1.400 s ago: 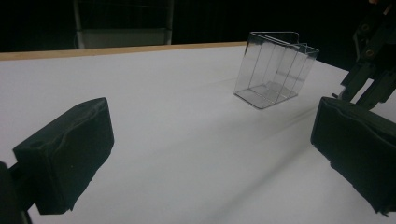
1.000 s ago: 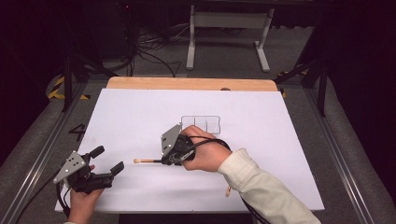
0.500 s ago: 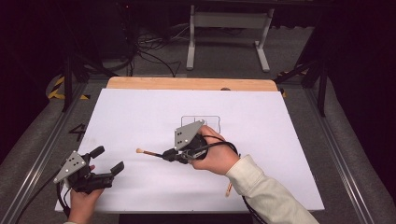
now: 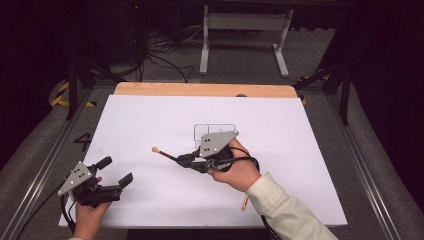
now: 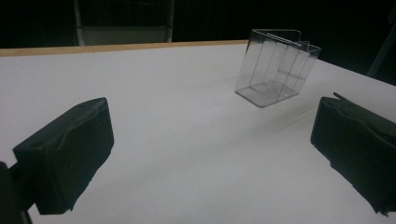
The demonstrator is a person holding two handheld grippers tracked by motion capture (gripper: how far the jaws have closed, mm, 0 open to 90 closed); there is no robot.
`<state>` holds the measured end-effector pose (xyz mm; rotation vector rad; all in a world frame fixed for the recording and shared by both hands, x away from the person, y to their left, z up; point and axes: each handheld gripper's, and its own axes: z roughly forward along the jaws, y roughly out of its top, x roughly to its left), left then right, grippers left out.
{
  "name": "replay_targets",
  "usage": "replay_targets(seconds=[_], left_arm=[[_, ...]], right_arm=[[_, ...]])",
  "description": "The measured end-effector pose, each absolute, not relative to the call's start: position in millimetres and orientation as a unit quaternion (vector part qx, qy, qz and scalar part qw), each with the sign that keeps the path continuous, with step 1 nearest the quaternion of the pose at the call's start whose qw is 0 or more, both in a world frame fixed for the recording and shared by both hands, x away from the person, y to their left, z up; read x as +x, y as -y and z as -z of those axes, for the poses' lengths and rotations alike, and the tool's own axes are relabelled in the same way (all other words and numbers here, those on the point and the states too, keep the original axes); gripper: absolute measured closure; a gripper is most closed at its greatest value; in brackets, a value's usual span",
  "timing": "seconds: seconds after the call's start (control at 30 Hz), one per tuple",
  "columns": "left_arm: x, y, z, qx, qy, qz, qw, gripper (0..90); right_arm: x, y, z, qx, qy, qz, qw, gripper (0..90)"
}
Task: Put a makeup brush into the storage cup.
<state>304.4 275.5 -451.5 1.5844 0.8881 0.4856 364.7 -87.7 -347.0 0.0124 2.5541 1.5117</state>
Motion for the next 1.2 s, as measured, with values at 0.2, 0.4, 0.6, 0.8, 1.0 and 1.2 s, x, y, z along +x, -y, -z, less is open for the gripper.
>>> replay_targets(seconds=[0.2,0.4,0.6,0.8,1.0,1.2], left_arm=[[304.6,-276.2,451.8,0.681,-0.382,-0.21,0.589,0.4],[304.6,-275.8,451.9,0.68,-0.383,-0.209,0.589,0.4],[304.4,-275.8,451.8,0.68,-0.383,-0.21,0.589,0.4],[304.3,-275.7,451.7,0.679,-0.383,-0.21,0.59,0.4],[304.2,-275.7,451.6,0.679,-0.383,-0.21,0.59,0.4],[304.3,-275.7,451.6,0.68,-0.383,-0.21,0.589,0.4]], right_arm=[[366.5,95.7,349.1,0.024,-0.832,-0.545,0.098,83.8],[365.9,102.8,349.4,0.04,-0.814,-0.569,0.108,83.8],[364.7,109.7,349.6,0.062,-0.796,-0.592,0.115,83.7],[364.9,115.9,349.6,0.079,-0.777,-0.612,0.124,83.8],[367.9,124.0,349.9,0.106,-0.755,-0.63,0.147,83.8],[372.8,131.8,350.0,0.133,-0.734,-0.647,0.157,83.7]])
